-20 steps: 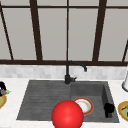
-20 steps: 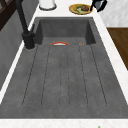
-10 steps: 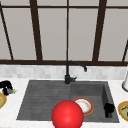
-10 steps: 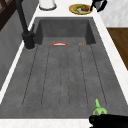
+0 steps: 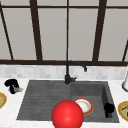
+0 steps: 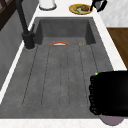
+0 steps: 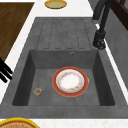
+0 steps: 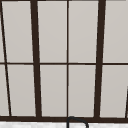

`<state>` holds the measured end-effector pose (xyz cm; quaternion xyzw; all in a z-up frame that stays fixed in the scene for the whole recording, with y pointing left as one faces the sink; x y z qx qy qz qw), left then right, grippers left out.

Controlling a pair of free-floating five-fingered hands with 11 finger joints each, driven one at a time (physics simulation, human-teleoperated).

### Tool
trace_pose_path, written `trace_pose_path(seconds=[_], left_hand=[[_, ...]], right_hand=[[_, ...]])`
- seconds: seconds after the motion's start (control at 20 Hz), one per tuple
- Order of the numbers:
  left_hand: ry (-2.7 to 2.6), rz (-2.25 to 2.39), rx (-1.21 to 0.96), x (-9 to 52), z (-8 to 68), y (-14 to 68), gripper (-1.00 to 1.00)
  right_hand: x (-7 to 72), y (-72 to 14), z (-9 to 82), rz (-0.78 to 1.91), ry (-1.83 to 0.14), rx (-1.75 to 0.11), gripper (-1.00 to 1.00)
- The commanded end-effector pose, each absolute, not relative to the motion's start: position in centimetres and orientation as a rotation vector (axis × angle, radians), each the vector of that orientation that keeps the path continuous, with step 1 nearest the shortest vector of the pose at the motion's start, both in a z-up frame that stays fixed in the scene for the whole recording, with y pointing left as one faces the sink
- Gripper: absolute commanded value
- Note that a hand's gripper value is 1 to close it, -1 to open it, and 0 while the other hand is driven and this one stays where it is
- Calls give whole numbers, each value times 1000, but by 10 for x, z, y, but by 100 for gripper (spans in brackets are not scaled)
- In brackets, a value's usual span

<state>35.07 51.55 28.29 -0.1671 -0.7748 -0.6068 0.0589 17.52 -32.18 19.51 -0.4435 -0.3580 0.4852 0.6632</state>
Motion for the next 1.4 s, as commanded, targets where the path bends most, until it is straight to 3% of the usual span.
trace_pose_path(seconds=[0.0,1.35], left_hand=[[-2362,-1881,-491,346,296,488,100],[-2346,-1895,-484,296,341,297,100]], right_hand=[[175,-322,195,1097,-809,-1002,0],[175,-322,195,1097,-809,-1002,0]])
